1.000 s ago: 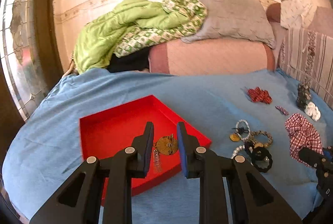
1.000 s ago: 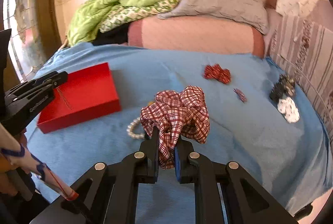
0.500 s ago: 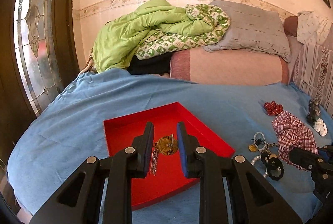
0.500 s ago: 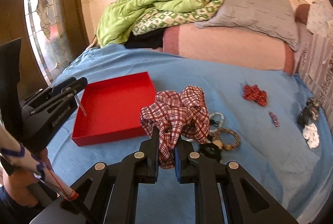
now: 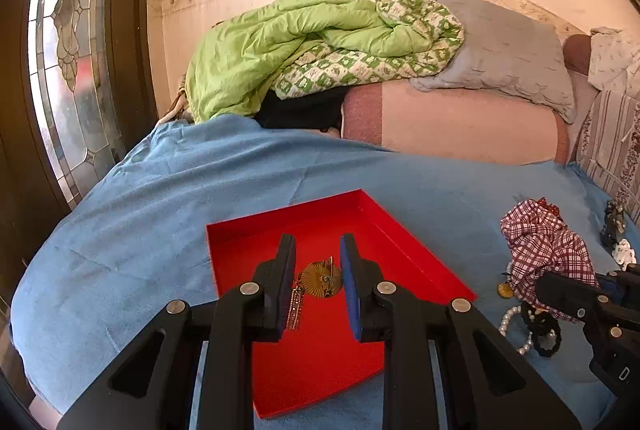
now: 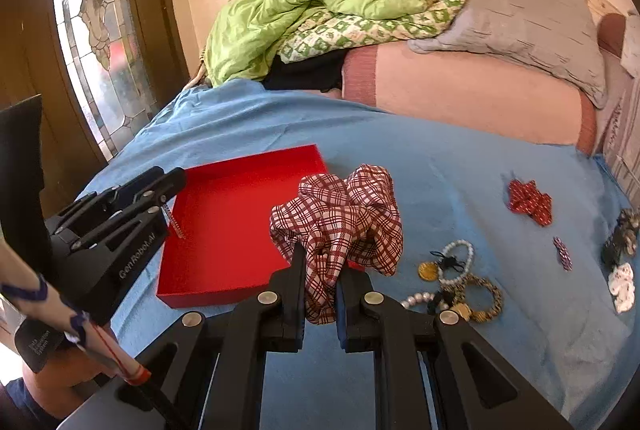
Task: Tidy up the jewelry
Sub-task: 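Carry the pendant with the left tool while the right tool carries the scrunchie to the tray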
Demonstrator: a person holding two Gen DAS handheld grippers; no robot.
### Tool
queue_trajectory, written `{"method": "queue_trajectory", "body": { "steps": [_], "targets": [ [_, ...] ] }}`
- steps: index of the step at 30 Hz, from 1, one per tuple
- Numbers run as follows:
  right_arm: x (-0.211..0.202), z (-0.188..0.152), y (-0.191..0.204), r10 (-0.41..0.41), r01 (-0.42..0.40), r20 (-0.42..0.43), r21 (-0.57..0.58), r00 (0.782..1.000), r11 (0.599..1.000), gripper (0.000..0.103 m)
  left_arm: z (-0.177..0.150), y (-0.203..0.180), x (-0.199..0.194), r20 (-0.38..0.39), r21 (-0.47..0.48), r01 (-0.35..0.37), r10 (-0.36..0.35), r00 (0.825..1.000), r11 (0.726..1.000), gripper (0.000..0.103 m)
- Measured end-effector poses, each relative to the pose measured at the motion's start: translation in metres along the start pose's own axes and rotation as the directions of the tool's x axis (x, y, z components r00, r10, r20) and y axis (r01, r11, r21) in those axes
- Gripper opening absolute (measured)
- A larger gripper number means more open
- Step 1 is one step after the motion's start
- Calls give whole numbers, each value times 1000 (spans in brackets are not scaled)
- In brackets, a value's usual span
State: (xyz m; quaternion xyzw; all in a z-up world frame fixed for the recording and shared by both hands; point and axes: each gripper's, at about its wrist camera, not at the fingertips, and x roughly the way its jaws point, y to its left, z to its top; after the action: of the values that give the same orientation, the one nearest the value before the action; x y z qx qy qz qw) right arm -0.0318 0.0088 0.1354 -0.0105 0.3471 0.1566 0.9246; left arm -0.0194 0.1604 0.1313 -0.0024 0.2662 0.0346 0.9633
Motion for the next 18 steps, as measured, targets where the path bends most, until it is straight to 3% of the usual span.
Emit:
{"method": "queue_trajectory", "body": {
  "steps": [7, 18],
  "targets": [
    [25, 20, 6, 35, -35, -27, -2, 999, 999, 13, 4, 17, 33, -71, -47, -8, 5, 997, 999, 22],
    [84, 58, 9, 105, -103, -113, 19, 988, 994, 13, 11, 61, 107, -221, -156, -38, 3, 975, 987, 22]
  ]
}}
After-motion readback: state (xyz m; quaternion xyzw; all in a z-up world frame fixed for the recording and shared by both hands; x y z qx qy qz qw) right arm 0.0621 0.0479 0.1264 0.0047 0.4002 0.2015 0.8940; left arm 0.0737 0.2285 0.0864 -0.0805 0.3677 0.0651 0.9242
